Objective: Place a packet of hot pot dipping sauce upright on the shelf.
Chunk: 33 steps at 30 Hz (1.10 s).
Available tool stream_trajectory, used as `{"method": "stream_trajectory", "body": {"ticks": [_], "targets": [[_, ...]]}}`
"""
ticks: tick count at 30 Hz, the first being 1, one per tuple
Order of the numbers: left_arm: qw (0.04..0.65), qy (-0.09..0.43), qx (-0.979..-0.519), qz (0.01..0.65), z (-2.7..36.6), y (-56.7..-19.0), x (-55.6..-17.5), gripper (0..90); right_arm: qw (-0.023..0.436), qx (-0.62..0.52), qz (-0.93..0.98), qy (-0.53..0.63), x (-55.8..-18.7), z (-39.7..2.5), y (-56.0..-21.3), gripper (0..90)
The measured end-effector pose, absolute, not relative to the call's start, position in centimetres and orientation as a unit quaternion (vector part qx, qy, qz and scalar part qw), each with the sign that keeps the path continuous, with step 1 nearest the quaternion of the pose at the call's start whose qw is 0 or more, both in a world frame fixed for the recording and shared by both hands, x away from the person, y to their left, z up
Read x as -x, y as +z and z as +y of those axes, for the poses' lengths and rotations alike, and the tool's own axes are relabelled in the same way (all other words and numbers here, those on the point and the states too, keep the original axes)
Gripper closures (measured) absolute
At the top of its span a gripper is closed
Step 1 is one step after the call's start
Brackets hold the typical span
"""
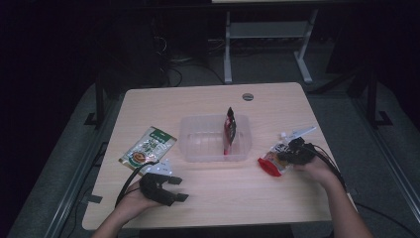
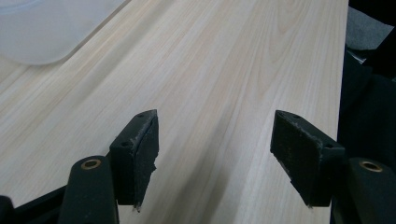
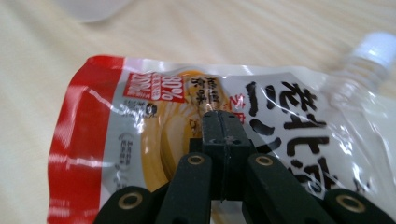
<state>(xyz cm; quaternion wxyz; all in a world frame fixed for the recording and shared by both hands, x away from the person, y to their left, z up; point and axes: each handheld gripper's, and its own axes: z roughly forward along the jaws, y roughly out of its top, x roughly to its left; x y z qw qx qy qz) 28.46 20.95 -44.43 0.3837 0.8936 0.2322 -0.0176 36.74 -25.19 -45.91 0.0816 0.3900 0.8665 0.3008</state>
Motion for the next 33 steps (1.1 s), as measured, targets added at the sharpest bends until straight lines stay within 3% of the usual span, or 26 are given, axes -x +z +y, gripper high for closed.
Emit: {"method": "stream_trajectory", "body": {"ticks": [20, 33], "targets": [[0.387, -0.034, -0.901, 0.192, 18.5, -44.4, -29.6, 32.0, 0.063, -0.301, 0.907, 0.289, -32.3, -19.9, -45.5, 90.0], [0.387, -0.033, -0.901, 0.192, 18.5, -44.4, -29.5, 32.1, 0.032, -0.215, 0.929, 0.299, -30.4, -13.9, -45.4, 89.9]]}}
